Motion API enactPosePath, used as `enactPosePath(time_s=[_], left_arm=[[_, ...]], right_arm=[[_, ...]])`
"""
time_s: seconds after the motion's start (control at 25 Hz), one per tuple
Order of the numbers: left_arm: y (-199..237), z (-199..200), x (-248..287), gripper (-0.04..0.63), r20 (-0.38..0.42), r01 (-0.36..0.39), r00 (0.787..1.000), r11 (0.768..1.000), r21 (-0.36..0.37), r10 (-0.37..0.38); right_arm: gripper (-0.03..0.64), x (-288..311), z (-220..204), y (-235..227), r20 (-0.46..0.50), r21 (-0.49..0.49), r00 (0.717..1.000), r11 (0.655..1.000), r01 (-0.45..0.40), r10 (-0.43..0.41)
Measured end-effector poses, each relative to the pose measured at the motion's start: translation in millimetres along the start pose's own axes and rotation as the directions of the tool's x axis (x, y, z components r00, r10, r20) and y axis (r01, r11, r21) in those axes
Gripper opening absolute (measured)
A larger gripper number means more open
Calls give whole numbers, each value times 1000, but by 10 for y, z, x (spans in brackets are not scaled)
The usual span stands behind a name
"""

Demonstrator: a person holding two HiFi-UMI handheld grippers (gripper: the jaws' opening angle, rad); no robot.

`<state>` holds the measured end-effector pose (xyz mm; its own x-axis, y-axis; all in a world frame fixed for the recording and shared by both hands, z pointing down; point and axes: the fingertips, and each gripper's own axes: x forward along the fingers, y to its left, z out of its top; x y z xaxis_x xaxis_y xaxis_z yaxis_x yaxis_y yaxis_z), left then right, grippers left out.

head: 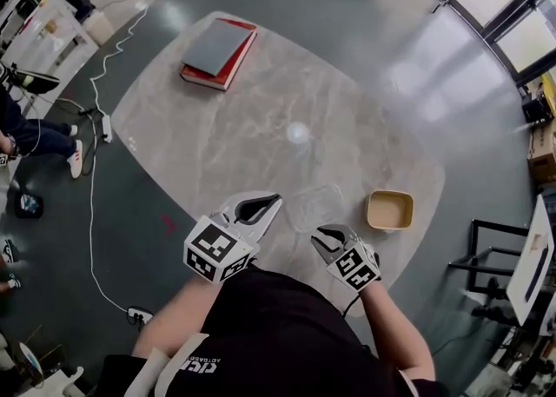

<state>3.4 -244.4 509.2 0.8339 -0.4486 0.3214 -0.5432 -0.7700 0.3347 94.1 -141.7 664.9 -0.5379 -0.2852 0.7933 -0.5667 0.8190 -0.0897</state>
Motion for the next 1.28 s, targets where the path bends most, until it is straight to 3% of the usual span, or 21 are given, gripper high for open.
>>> enactPosePath(time_s=[0.24,0.52,0.64,0.96,1.04,1.28], left_arm=[[148,-52,106,-2,-16,30,999,999,-16,-31],[303,-135,141,-2,-20,50,999,997,-56,-51],[350,-177,154,-2,-29,65,997,995,-69,-67],[437,-193,245,-2,-37,105,993,991,-87,-108],[415,-183,277,-2,-37,119,992,989,-85,-123],[368,-205,306,-2,-49,157,986,984,-86,-161]], right_arm=[[101,378,-412,-37,-225,-230,974,969,-86,33],[101,583,-597,-56,-375,-352,926,917,-185,42],[97,611,-663,-75,-415,-373,909,903,-214,44],[87,582,-793,-22,-476,-350,878,903,-247,56],[51,601,-813,-25,-485,-350,873,902,-253,57],[32,630,-845,10,-537,-370,841,880,-296,57]])
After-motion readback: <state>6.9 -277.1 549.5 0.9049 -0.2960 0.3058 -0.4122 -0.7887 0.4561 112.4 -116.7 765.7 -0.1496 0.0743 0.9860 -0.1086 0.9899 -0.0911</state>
